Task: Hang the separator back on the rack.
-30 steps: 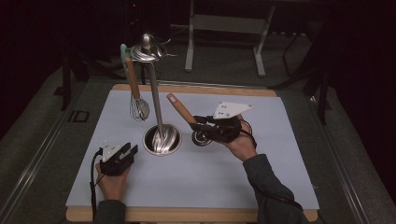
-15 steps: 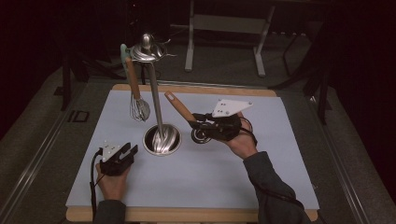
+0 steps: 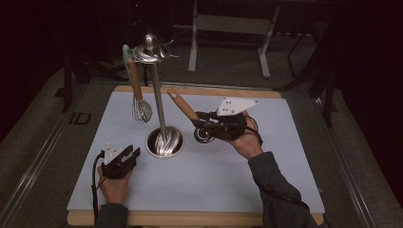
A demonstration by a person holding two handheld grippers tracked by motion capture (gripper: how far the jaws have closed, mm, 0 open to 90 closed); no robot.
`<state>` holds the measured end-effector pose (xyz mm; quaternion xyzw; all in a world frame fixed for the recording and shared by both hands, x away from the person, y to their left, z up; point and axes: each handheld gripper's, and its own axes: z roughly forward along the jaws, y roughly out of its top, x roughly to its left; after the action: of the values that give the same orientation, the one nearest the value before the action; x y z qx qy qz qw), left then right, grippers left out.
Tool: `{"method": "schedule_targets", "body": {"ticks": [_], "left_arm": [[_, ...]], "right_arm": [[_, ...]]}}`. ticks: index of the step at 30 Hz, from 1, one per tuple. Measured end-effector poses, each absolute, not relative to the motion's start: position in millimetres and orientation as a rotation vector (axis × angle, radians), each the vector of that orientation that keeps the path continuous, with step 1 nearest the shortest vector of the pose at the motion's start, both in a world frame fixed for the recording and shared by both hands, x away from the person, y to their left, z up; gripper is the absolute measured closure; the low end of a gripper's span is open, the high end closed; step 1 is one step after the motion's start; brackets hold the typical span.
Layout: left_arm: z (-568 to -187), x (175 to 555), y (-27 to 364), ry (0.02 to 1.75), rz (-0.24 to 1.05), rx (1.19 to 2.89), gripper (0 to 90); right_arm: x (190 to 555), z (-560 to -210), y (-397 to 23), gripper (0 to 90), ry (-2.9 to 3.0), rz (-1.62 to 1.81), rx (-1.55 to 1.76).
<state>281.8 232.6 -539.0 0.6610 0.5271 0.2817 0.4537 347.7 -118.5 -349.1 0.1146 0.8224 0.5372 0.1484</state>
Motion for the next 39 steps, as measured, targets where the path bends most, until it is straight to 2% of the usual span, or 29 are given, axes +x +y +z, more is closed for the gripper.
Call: {"method": "schedule_targets", "body": {"ticks": [39], "left_arm": [[-539.1,281.9,232.3,1.302,0.696,1.63,65.2]], "right_arm": [[347.8,-319.5,-124.8,71.0,2.32,1.588,0.275]]}}
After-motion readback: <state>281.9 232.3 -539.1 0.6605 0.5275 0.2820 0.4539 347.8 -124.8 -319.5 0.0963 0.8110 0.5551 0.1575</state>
